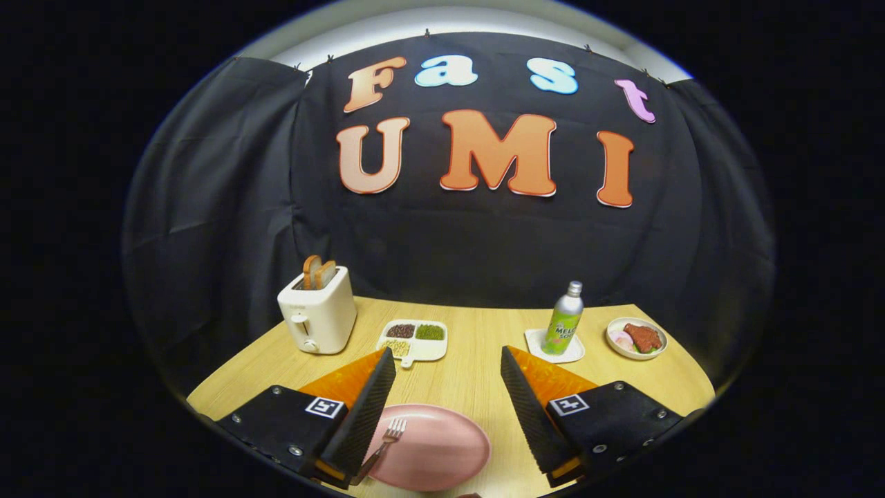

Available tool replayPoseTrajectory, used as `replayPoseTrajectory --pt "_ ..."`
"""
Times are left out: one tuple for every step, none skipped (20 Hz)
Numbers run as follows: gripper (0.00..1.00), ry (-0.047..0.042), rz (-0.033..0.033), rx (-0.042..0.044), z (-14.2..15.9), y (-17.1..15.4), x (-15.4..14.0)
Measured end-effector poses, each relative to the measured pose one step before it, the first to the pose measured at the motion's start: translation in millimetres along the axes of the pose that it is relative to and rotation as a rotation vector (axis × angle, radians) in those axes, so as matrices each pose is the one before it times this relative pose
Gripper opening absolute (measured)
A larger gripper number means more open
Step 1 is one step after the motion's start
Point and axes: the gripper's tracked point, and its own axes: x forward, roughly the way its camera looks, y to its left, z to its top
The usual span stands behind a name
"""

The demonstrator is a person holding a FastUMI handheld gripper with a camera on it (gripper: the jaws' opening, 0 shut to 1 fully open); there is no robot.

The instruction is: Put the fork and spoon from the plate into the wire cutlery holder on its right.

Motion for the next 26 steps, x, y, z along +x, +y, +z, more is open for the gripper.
replayPoseTrajectory --pt "0.93 0.03326 0.01071 0.00364 -14.00 8.66 2.91" --pt "0.93 0.03566 0.01958 0.00624 -14.51 10.29 3.49" --pt "0.94 0.03603 0.00658 0.00260 -13.76 7.34 5.01" --pt "0.94 0.04055 0.00734 0.00187 -12.81 4.99 4.25" --pt "0.94 0.02758 -0.00045 -0.00026 -9.57 3.48 3.53" --pt "0.94 0.03140 -0.00037 -0.00475 -10.29 2.48 3.96" --pt "0.94 0.03384 0.00490 -0.00884 -11.27 3.57 3.20" --pt "0.94 0.03741 -0.00473 -0.01126 -11.26 1.72 3.75" --pt "0.94 0.03580 0.00279 -0.00813 -11.27 2.68 3.65" --pt "0.94 0.04186 -0.00117 -0.00378 -7.64 4.80 -0.28" --pt "0.94 0.04721 -0.00200 0.00291 -12.36 1.65 6.56" --pt "0.94 0.05888 0.00604 0.00409 -15.06 2.50 4.48" --pt "0.94 0.05294 0.00726 0.00349 -12.89 3.87 1.57" --pt "0.92 0.04160 0.01176 0.00166 -11.54 3.30 2.52" --pt "0.86 0.02634 0.00467 0.00247 -6.08 0.99 2.47" --pt "0.83 0.01779 0.00394 0.00498 -5.31 1.72 2.17" --pt "0.78 0.01114 0.00324 0.00496 -4.49 0.92 2.11" --pt "0.75 0.01997 0.00063 0.00957 -5.13 0.26 2.83" --pt "0.67 0.03864 0.00568 0.01318 -9.32 1.60 1.17" --pt "0.63 0.02314 -0.00099 0.00883 -6.23 -0.20 2.33" --pt "0.49 0.01876 -0.00621 0.00352 -4.44 -0.95 2.00" --pt "0.42 -0.01795 -0.01423 -0.00161 2.66 -3.01 -0.73" --pt "0.29 -0.00231 -0.00214 0.00162 0.87 -0.83 1.39" --pt "0.20 0.00493 0.00745 0.00579 -0.72 1.73 -0.54" --pt "0.12 -0.00380 0.00819 0.00018 0.76 1.58 1.31" --pt "0.11 -0.00131 0.00377 -0.00910 0.16 0.06 -0.27"
